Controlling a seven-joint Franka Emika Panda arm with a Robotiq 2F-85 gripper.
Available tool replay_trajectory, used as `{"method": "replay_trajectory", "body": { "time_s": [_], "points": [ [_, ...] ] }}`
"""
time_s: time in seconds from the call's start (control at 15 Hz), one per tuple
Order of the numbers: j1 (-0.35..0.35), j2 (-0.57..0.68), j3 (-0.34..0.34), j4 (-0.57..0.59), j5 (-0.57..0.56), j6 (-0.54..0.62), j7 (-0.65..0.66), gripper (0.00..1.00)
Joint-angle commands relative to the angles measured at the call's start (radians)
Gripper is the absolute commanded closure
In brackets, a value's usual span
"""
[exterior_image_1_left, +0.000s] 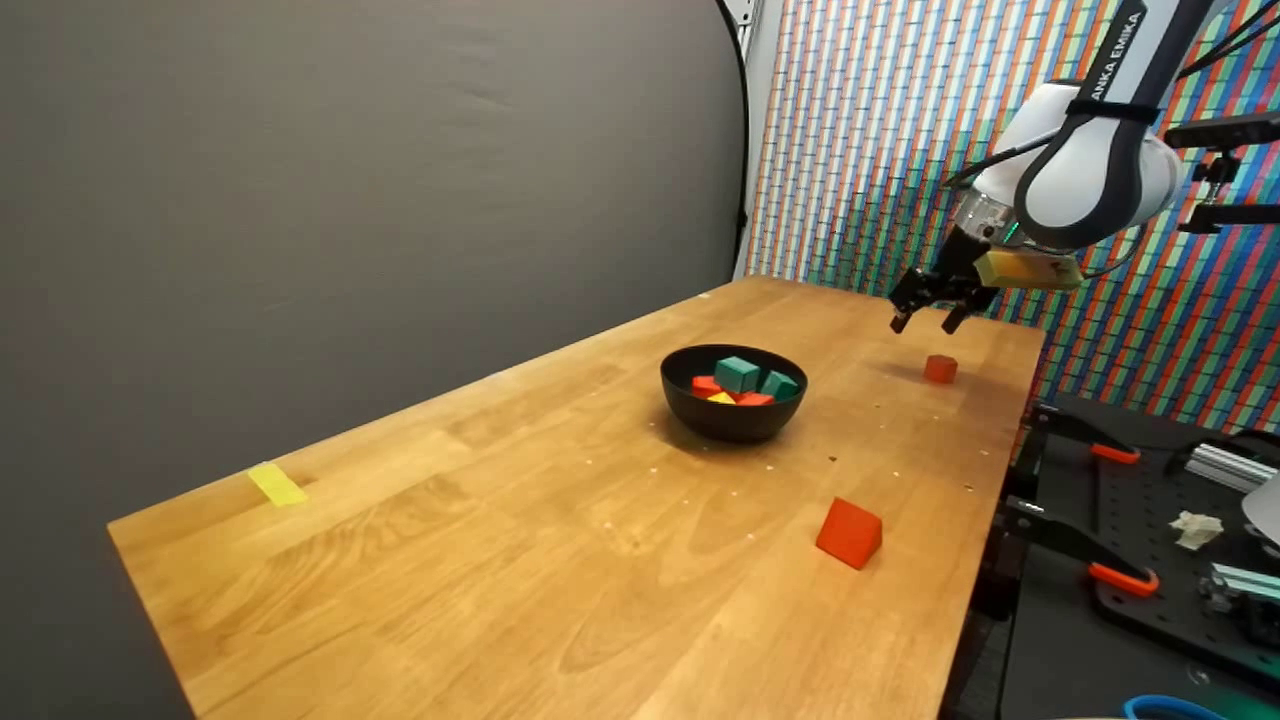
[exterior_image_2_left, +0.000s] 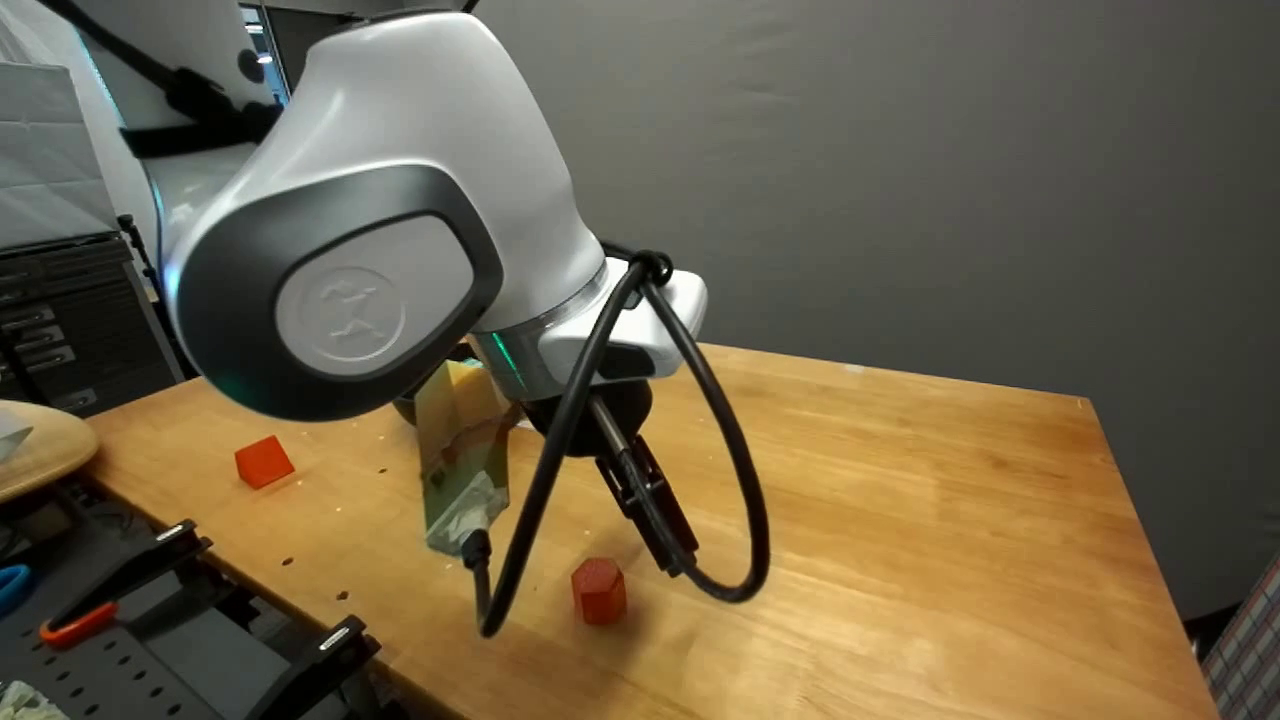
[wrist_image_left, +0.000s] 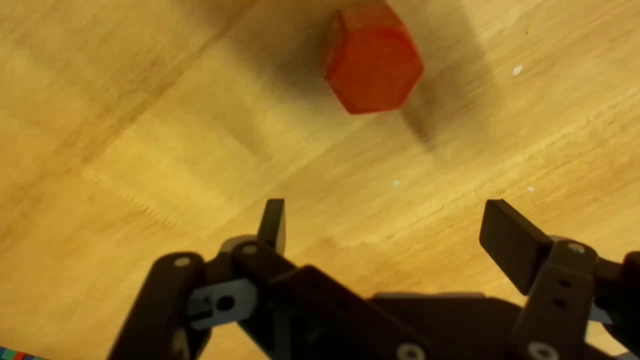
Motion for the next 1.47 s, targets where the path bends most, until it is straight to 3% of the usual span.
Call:
{"method": "replay_trajectory", "body": {
  "time_s": [0.0, 0.13, 0.2, 0.4, 0.53, 1.0, 1.27, 1.4],
  "points": [
    [-0.031, 0.024, 0.036, -0.001, -0.037, -0.014, 0.044, 0.0],
    [-0.042, 0.043, 0.051, -0.002, -0.046, -0.019, 0.061, 0.0],
    [-0.012, 0.049, 0.019, -0.003, -0.03, -0.021, 0.051, 0.0],
    [-0.013, 0.068, 0.004, -0.003, -0.029, -0.041, 0.054, 0.04],
    [-0.02, 0.072, -0.002, -0.003, -0.034, -0.052, 0.058, 0.32],
    [0.001, 0.051, -0.025, -0.002, -0.036, -0.035, 0.066, 0.87],
    [-0.097, -0.063, 0.154, -0.028, -0.146, -0.03, 0.148, 0.85],
    [-0.087, -0.11, 0.199, -0.024, -0.21, 0.011, 0.181, 0.84]
  ]
}}
